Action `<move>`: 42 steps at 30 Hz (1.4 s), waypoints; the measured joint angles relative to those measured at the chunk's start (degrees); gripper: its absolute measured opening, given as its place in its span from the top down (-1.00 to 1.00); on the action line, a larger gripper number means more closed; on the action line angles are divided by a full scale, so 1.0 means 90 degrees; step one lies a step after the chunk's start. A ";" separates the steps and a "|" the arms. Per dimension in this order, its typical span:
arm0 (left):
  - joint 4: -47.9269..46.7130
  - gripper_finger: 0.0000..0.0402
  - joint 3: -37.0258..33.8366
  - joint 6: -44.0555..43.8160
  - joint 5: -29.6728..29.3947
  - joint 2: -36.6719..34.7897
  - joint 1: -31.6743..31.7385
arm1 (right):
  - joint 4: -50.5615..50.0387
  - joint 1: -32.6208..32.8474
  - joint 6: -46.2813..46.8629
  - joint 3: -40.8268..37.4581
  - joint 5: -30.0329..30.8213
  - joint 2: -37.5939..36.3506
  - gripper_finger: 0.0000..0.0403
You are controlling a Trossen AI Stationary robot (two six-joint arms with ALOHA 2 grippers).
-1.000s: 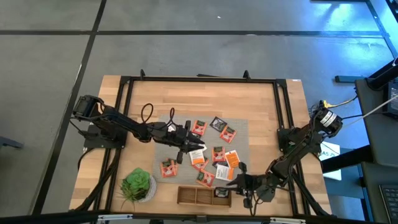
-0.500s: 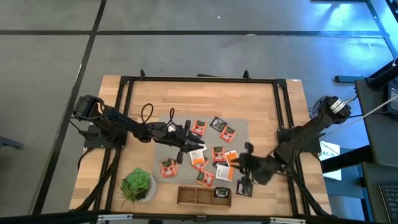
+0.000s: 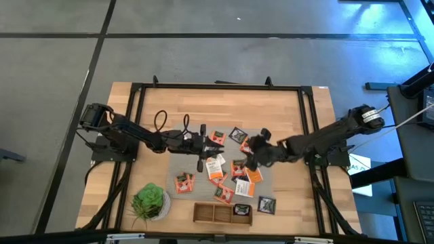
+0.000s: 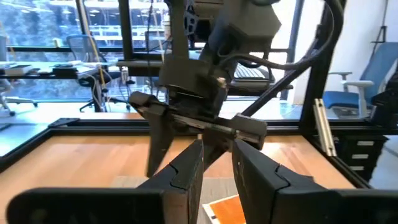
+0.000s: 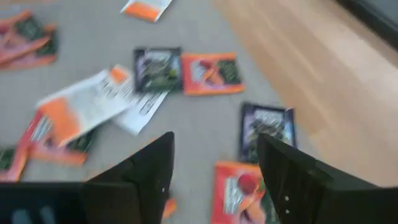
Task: Pick & Place Tea
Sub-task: Put the orange tea bag into the middle section of the wooden organizer
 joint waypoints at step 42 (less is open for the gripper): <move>-0.2429 0.99 0.0000 -0.0954 0.0365 0.0474 0.0492 | -0.0026 -0.1230 0.1327 -0.0002 -0.3559 0.1095 -0.24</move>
